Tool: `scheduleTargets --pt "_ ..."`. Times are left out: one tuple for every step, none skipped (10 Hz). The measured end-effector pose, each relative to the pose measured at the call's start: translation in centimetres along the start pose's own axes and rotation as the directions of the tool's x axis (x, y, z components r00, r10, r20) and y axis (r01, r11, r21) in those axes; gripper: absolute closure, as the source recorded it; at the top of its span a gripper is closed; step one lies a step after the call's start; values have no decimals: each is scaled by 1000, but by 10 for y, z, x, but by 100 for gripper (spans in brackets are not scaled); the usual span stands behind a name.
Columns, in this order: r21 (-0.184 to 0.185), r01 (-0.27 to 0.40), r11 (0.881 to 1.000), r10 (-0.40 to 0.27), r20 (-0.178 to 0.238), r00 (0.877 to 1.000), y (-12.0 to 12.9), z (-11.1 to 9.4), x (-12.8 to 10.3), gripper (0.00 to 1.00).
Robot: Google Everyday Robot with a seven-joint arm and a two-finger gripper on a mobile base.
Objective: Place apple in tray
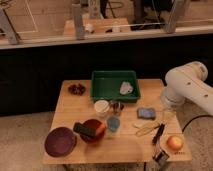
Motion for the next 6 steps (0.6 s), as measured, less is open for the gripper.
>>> scheduleTargets --pt "0 0 1000 0 0 1000 0 0 0 20" --pt "0 0 1000 0 0 1000 0 0 0 20" --pt "0 0 1000 0 0 1000 0 0 0 20" --pt "0 0 1000 0 0 1000 0 0 0 20" --pt "-1 -5 1000 5 -1 1000 1 2 2 20" --pt "-5 -20 1000 20 -5 1000 5 9 11 20"
